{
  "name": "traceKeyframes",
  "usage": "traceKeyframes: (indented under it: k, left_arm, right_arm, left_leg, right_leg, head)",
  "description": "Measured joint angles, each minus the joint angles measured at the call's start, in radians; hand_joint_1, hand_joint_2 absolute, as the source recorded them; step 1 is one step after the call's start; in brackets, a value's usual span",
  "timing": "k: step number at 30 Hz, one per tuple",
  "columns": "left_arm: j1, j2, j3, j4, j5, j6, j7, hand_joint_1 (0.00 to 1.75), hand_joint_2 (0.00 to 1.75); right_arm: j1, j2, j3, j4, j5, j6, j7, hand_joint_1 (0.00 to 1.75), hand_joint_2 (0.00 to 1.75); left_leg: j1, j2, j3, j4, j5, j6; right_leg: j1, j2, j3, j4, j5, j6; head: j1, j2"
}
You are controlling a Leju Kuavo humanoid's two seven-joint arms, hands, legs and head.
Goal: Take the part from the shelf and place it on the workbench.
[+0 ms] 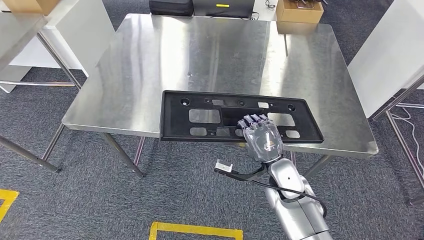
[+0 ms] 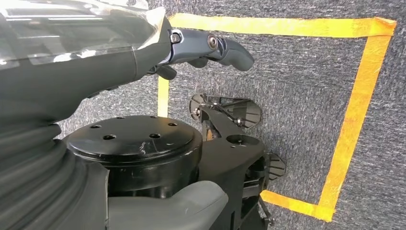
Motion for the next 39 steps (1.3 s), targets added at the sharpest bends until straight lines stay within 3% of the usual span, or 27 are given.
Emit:
traceKeyframes:
  k: [12, 20, 22, 24, 25, 27, 29, 30, 31, 33, 34, 35, 39]
  left_arm:
    - [0.001, 0.000, 0.000, 0.000, -0.010, 0.034, 0.055, 0.00, 1.75]
    - [0.001, 0.000, 0.002, 0.000, -0.008, 0.000, 0.026, 0.00, 1.75]
    - [0.001, -0.001, 0.003, 0.000, -0.006, -0.015, 0.011, 0.00, 1.75]
    - [-0.001, -0.002, 0.003, 0.000, -0.004, -0.024, 0.002, 0.00, 1.75]
    - [-0.001, -0.004, 0.003, 0.000, -0.004, -0.027, -0.001, 0.00, 1.75]
    - [-0.001, -0.004, 0.003, 0.000, -0.004, -0.030, -0.003, 0.00, 1.75]
    - [0.000, -0.004, 0.003, 0.000, -0.004, -0.031, -0.004, 0.00, 1.75]
    - [0.001, -0.004, 0.003, 0.000, -0.004, -0.031, -0.004, 0.00, 1.75]
    - [0.002, -0.004, 0.003, 0.000, -0.004, -0.031, -0.004, 0.00, 1.75]
    - [0.003, -0.003, 0.003, 0.000, -0.004, -0.031, -0.004, 0.00, 1.75]
    - [0.003, -0.003, 0.003, 0.000, -0.004, -0.031, -0.004, 0.00, 1.75]
    - [0.002, -0.002, 0.004, 0.000, -0.004, -0.031, -0.004, 0.00, 1.75]
    - [-0.003, 0.001, 0.004, -0.001, -0.005, -0.031, -0.004, 0.00, 1.75]
  right_arm:
    - [-0.029, -0.007, 0.000, 0.024, 0.005, 0.006, 0.021, 1.75, 1.75]
    - [-0.155, -0.024, -0.067, 0.207, -0.016, -0.006, 0.065, 1.75, 1.75]
    - [-0.171, -0.025, -0.076, 0.244, -0.013, -0.014, 0.060, 1.75, 1.75]
    - [-0.179, -0.024, -0.082, 0.266, -0.009, -0.018, 0.058, 1.75, 1.75]
    - [-0.184, -0.023, -0.084, 0.275, -0.007, -0.019, 0.058, 1.75, 1.75]
    - [-0.191, -0.023, -0.089, 0.292, -0.003, -0.020, 0.058, 1.75, 1.75]
    - [-0.191, -0.022, -0.093, 0.309, 0.001, -0.021, 0.058, 1.75, 1.75]
    - [-0.189, -0.023, -0.095, 0.315, 0.002, -0.021, 0.058, 1.75, 1.75]
    - [-0.188, -0.023, -0.095, 0.321, 0.003, -0.021, 0.058, 1.75, 1.75]
    - [-0.189, -0.023, -0.096, 0.329, 0.003, -0.021, 0.058, 1.75, 1.75]
    - [-0.190, -0.021, -0.096, 0.332, 0.003, -0.021, 0.058, 1.75, 1.75]
    - [-0.190, -0.020, -0.096, 0.336, 0.004, -0.021, 0.058, 1.75, 1.75]
    - [-0.192, -0.018, -0.098, 0.343, 0.008, -0.020, 0.058, 1.75, 1.75]
  left_leg:
    - [-0.008, 0.000, 0.014, -0.001, 0.000, 0.001]
    - [-0.010, -0.001, 0.018, 0.000, 0.001, 0.001]
    - [-0.011, 0.001, 0.019, -0.004, 0.002, 0.010]
    - [-0.003, 0.005, 0.037, -0.035, 0.018, 0.029]
    - [0.003, 0.008, 0.047, -0.054, 0.027, 0.038]
    - [0.008, 0.010, 0.062, -0.072, 0.034, 0.044]
    - [0.011, 0.008, 0.069, -0.072, 0.027, 0.040]
    - [0.013, 0.006, 0.075, -0.072, 0.021, 0.035]
    - [0.016, 0.003, 0.083, -0.070, 0.013, 0.028]
    - [0.021, 0.000, 0.095, -0.061, -0.013, 0.008]
    - [0.021, 0.001, 0.097, -0.052, -0.028, -0.002]
    - [0.020, 0.002, 0.097, -0.046, -0.040, -0.010]
    - [0.026, 0.008, 0.099, -0.034, -0.068, -0.025]
  right_leg:
    - [0.002, 0.000, 0.025, -0.010, 0.000, -0.001]
    - [0.001, -0.001, 0.030, -0.012, 0.000, -0.001]
    - [-0.005, 0.000, 0.034, -0.022, 0.006, 0.005]
    - [-0.003, -0.002, 0.028, -0.023, 0.007, 0.010]
    - [0.003, -0.003, 0.014, 0.002, -0.003, 0.006]
    - [0.004, -0.005, -0.047, 0.116, -0.036, -0.004]
    - [-0.002, -0.005, -0.110, 0.222, -0.054, -0.003]
    - [-0.007, -0.006, -0.121, 0.230, -0.046, 0.003]
    - [-0.013, -0.007, -0.113, 0.198, -0.023, 0.013]
    - [-0.024, -0.015, -0.057, 0.073, 0.032, 0.037]
    - [-0.027, -0.017, -0.032, 0.024, 0.043, 0.040]
    - [-0.026, -0.018, -0.018, 0.000, 0.040, 0.035]
    - [-0.018, -0.010, -0.009, 0.009, 0.001, -0.012]
  head:
    - [0.000, 0.000]
    - [0.001, 0.000]
    - [-0.001, 0.000]
    - [0.000, 0.000]
    - [0.002, 0.000]
    - [0.005, 0.000]
    - [0.005, 0.000]
    - [0.005, 0.000]
    - [0.005, 0.000]
    - [0.007, 0.000]
    - [0.009, 0.000]
    - [0.008, 0.000]
    - [-0.003, 0.000]
